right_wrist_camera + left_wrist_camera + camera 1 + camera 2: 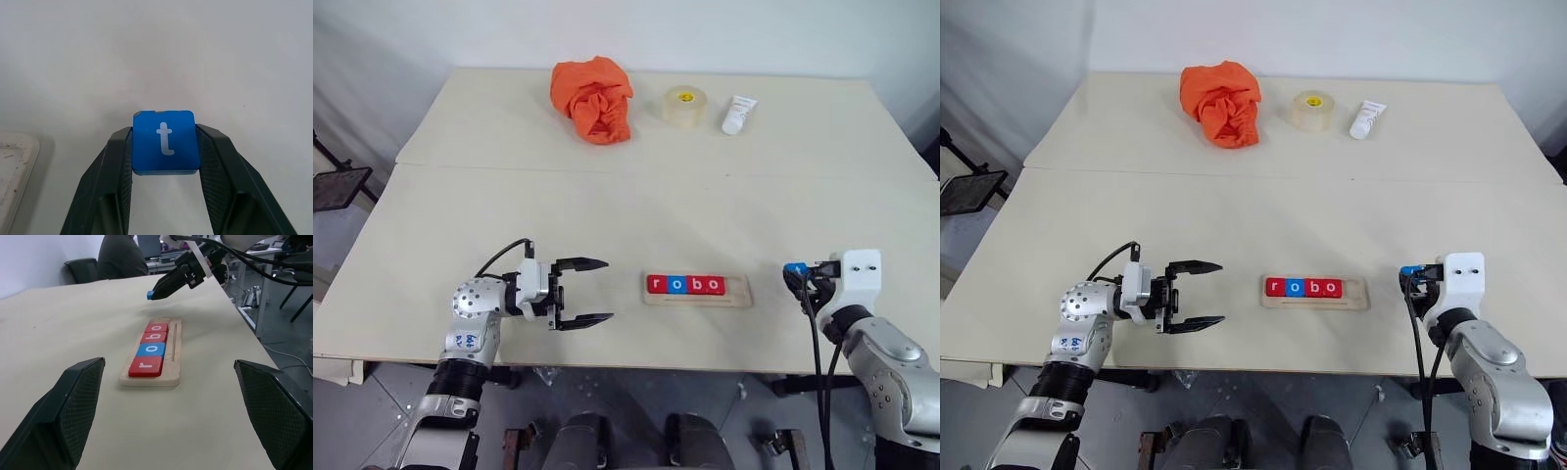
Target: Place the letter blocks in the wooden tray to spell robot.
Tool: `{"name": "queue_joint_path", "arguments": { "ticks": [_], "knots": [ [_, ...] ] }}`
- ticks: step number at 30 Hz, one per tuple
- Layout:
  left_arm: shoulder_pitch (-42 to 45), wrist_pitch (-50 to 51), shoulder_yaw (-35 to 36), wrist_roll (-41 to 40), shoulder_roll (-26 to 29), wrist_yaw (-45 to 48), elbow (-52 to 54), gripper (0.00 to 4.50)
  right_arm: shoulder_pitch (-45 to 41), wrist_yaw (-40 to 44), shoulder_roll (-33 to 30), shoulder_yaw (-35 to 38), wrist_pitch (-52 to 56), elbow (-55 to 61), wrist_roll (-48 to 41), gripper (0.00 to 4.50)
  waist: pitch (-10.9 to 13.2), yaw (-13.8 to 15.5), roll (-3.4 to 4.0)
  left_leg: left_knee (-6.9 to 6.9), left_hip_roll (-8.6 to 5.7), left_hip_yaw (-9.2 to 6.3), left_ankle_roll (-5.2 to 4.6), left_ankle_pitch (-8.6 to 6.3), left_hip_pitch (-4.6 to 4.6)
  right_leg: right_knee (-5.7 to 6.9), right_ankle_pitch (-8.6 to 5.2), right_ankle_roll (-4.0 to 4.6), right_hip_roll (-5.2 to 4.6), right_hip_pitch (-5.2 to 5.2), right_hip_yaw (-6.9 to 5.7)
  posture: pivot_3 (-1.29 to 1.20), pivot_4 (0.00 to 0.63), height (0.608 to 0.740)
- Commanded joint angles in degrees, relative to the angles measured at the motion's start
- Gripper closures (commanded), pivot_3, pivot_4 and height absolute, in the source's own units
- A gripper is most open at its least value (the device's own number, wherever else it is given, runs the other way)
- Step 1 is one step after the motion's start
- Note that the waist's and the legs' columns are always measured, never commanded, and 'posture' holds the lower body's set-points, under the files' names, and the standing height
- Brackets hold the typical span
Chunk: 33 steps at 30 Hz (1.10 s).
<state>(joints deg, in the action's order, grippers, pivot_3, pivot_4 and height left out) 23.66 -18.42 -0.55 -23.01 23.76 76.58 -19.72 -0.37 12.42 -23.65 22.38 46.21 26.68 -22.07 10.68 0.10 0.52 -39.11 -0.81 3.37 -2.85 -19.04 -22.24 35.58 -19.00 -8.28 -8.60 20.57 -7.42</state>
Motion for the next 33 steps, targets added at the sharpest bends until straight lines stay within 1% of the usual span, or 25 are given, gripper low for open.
{"name": "queue_joint_path", "arguments": {
  "ticks": [1,4,8,10,13,14,16,17,19,20,22,26,28,30,33],
  "knots": [
    [0.6,-0.86,0.27,-0.48,0.1,0.86,-0.4,0.0,1.75,-1.3,1.72,0.98,-0.56,2.28,-0.6,3.03,0.0,0.03,0.0,0.0,-0.02,0.01,0.0,0.0,0.0,0.0,0.0,0.0,-0.01,0.0,0.01,0.0,0.15,0.74],
    [0.58,-0.85,0.49,-0.63,0.33,1.16,-0.36,0.0,3.86,0.39,3.43,0.05,-1.52,3.58,-2.19,1.94,0.0,0.03,0.0,0.01,-0.03,0.02,0.0,0.0,-0.01,-0.01,0.0,0.0,-0.01,0.01,0.02,0.0,0.15,0.74],
    [-0.02,-0.57,0.59,-0.8,0.56,1.41,0.27,0.0,4.5,-0.77,3.62,-0.09,-2.76,2.86,-0.59,0.55,0.0,-0.11,0.0,0.0,-0.02,0.04,-0.01,0.0,0.02,0.0,0.0,0.0,-0.01,0.0,0.05,0.0,0.15,0.74],
    [-0.27,-0.43,0.6,-0.87,0.6,1.4,0.57,0.0,5.11,0.45,2.7,-0.15,-3.46,3.06,-0.81,0.03,0.0,-0.07,0.0,0.0,-0.01,0.04,0.0,0.0,0.02,0.01,0.0,0.0,0.0,0.01,0.04,0.0,0.15,0.74],
    [-0.57,-0.08,0.68,-1.16,0.73,1.57,0.85,0.0,6.59,5.04,-1.16,-0.17,-4.05,4.03,-1.59,0.03,0.0,0.04,0.0,0.0,-0.03,0.03,-0.01,0.0,0.01,0.0,0.0,0.0,-0.01,0.01,0.04,0.0,0.15,0.74],
    [-0.72,0.11,0.67,-1.41,0.83,1.97,0.92,0.0,7.23,7.96,-3.88,-0.2,-4.5,4.19,-1.85,0.03,0.0,0.01,-0.01,0.0,-0.05,0.03,-0.02,0.0,0.01,-0.01,0.0,0.0,-0.03,0.0,0.06,0.0,0.15,0.74],
    [-1.03,0.71,0.68,-2.17,0.95,2.75,1.38,0.0,9.07,16.27,-10.85,-0.52,-6.96,4.17,-2.11,0.03,0.03,0.04,0.08,0.0,-0.04,0.04,-0.02,-0.01,0.01,-0.03,0.0,0.0,-0.02,0.0,0.05,0.0,0.15,0.74],
    [-0.97,0.83,0.81,-2.4,1.15,3.24,1.3,0.0,10.12,22.26,-16.34,-0.83,-8.59,3.25,-1.95,0.03,0.03,0.03,0.09,0.0,-0.06,0.08,-0.03,-0.01,0.01,-0.05,0.0,0.0,-0.04,0.0,0.1,0.0,0.15,0.74],
    [-0.94,0.77,0.96,-2.54,1.45,3.88,1.17,0.0,11.6,31.04,-24.29,-1.22,-11.9,0.86,-1.39,0.03,0.03,0.03,0.08,0.02,-0.03,0.1,-0.03,-0.01,0.02,-0.12,0.0,0.0,0.0,-0.03,0.07,0.0,0.15,0.74],
    [-0.98,0.77,0.98,-2.61,1.56,4.1,1.19,0.0,11.36,34.81,-27.82,-1.32,-13.59,-1.09,-1.16,0.03,0.03,0.04,0.06,0.01,-0.01,0.14,-0.03,-0.01,0.03,-0.14,0.0,0.0,0.0,-0.04,0.08,0.0,0.15,0.74],
    [-1.2,0.66,0.95,-2.59,1.61,4.06,1.47,0.0,9.76,40.29,-32.89,-1.75,-16.77,-5.23,-0.67,0.03,0.03,0.04,0.01,0.0,0.02,0.13,-0.03,-0.01,0.07,-0.17,0.0,0.0,0.02,-0.1,0.06,0.0,0.15,0.74],
    [-1.65,0.44,1.26,-2.39,1.53,3.19,1.95,0.0,3.46,47.46,-39.43,-5.13,-21.82,-14.27,1.51,0.03,0.05,-0.02,-0.02,-0.01,0.03,0.15,-0.03,-0.01,0.06,-0.23,0.0,0.0,0.01,-0.12,0.06,0.0,0.15,0.74],
    [-2.49,0.73,1.29,-2.37,1.45,2.49,3.02,0.0,-1.69,51.7,-42.04,-9.85,-27.66,-21.85,5.19,0.03,0.05,-0.09,-0.03,-0.01,0.04,0.14,-0.03,-0.01,0.06,-0.22,0.0,0.0,0.02,-0.12,0.04,0.0,0.15,0.74],
    [-3.68,0.77,1.21,-2.26,1.44,1.95,4.22,0.0,-7.07,55.96,-43.1,-14.88,-32.9,-28.95,8.42,0.03,0.05,-0.17,-0.04,-0.02,0.05,0.14,-0.03,-0.01,0.06,-0.25,0.0,0.0,0.02,-0.14,0.04,0.0,0.15,0.74],
    [-4.92,1.0,1.23,-2.16,1.45,0.89,5.74,0.0,-13.02,59.92,-42.15,-19.19,-37.29,-36.14,10.73,0.03,0.05,0.02,-0.04,-0.02,0.04,0.08,-0.03,-0.01,0.03,-0.27,0.0,0.0,0.0,-0.14,-0.02,0.0,0.15,0.74]
  ]
}}
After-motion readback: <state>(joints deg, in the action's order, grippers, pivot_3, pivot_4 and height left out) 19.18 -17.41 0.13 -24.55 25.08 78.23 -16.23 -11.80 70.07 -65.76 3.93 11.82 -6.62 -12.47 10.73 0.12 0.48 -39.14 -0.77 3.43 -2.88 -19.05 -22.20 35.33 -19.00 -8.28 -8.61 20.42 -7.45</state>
